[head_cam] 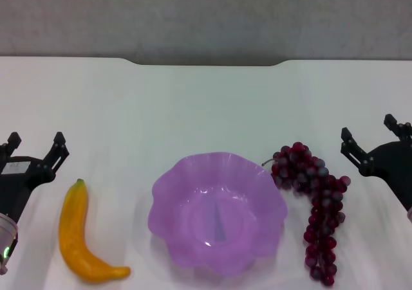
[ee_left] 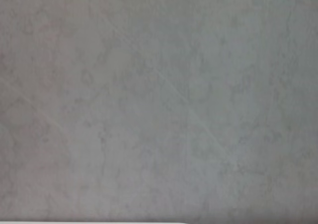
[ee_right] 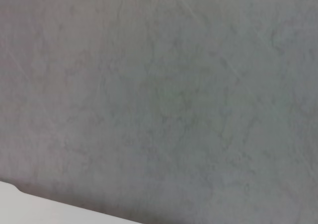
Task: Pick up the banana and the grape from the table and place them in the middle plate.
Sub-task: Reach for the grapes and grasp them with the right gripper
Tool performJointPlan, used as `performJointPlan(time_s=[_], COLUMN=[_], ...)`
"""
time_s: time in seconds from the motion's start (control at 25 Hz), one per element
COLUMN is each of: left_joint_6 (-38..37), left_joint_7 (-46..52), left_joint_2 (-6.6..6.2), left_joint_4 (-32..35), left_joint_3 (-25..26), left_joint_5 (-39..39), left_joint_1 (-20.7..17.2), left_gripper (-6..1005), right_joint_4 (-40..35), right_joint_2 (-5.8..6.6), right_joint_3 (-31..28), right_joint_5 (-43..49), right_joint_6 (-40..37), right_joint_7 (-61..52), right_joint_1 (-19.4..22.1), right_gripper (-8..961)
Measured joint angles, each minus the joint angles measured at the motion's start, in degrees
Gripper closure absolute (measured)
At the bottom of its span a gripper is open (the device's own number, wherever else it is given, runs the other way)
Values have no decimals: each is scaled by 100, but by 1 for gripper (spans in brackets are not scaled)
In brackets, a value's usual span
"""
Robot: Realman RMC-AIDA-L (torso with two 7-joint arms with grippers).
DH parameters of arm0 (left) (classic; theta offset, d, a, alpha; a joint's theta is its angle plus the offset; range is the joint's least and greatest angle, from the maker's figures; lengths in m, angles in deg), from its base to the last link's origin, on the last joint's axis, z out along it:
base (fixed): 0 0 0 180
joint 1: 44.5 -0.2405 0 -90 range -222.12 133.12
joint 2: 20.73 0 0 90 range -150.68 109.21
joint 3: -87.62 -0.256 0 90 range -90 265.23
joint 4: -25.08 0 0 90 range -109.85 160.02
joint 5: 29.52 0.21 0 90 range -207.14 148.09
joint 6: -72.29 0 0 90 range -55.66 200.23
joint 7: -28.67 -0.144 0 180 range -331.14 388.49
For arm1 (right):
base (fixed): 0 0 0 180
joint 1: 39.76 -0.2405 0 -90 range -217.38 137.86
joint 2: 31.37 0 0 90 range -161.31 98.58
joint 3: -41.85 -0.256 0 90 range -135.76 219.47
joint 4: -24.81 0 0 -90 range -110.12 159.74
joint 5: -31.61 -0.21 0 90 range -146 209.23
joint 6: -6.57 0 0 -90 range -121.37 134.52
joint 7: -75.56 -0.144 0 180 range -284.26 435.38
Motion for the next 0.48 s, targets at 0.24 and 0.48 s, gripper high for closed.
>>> performJointPlan(time_s=[0.24, 0.48], left_joint_6=[0, 0], left_joint_7=[0, 0], left_joint_2=[0, 0], left_joint_4=[0, 0], left_joint_3=[7, 1], left_joint_5=[-4, -4], left_joint_1=[1, 2], left_gripper=[108, 108], right_joint_4=[0, 1], right_joint_2=[-2, -2], right_joint_3=[-6, 0], right_joint_5=[0, 0], right_joint_6=[-2, 2], right_joint_7=[0, 0], right_joint_1=[6, 3], right_gripper=[75, 81])
